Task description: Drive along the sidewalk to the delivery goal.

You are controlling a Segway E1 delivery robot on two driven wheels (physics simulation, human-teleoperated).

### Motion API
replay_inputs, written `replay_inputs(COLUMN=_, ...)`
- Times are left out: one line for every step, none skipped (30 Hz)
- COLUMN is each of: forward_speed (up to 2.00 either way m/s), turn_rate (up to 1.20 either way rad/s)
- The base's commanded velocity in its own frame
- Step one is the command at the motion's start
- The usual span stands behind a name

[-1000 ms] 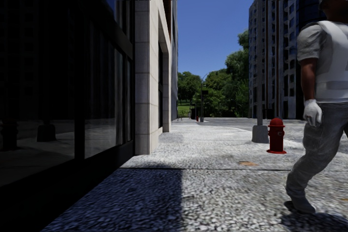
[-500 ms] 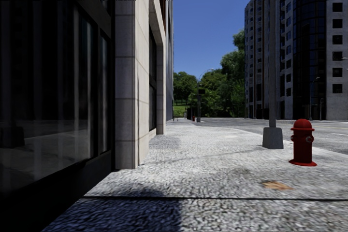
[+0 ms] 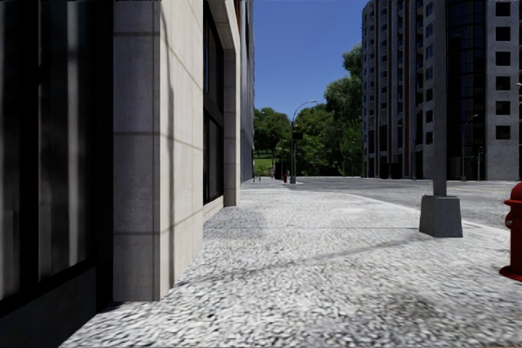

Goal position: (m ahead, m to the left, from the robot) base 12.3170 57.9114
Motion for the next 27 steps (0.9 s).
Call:
replay_inputs(forward_speed=2.0, turn_rate=-0.19)
replay_inputs(forward_speed=2.0, turn_rate=-0.19)
replay_inputs(forward_speed=2.0, turn_rate=-0.19)
replay_inputs(forward_speed=2.0, turn_rate=-0.19)
replay_inputs(forward_speed=2.0, turn_rate=-0.16)
replay_inputs(forward_speed=2.0, turn_rate=-0.01)
replay_inputs(forward_speed=2.0, turn_rate=0.0)
replay_inputs(forward_speed=2.0, turn_rate=0.0)
replay_inputs(forward_speed=2.0, turn_rate=0.0)
replay_inputs(forward_speed=2.0, turn_rate=0.0)
replay_inputs(forward_speed=2.0, turn_rate=0.0)
replay_inputs(forward_speed=2.0, turn_rate=0.0)
replay_inputs(forward_speed=2.0, turn_rate=0.0)
replay_inputs(forward_speed=2.0, turn_rate=0.0)
replay_inputs(forward_speed=2.0, turn_rate=0.0)
replay_inputs(forward_speed=2.0, turn_rate=0.0)
replay_inputs(forward_speed=2.0, turn_rate=0.0)
replay_inputs(forward_speed=2.0, turn_rate=0.0)
replay_inputs(forward_speed=2.0, turn_rate=0.0)
replay_inputs(forward_speed=2.0, turn_rate=0.0)
replay_inputs(forward_speed=2.0, turn_rate=0.0)
replay_inputs(forward_speed=2.0, turn_rate=0.0)
replay_inputs(forward_speed=2.0, turn_rate=0.0)
replay_inputs(forward_speed=2.0, turn_rate=0.0)
replay_inputs(forward_speed=2.0, turn_rate=0.0)
replay_inputs(forward_speed=2.0, turn_rate=0.0)
replay_inputs(forward_speed=2.0, turn_rate=0.0)
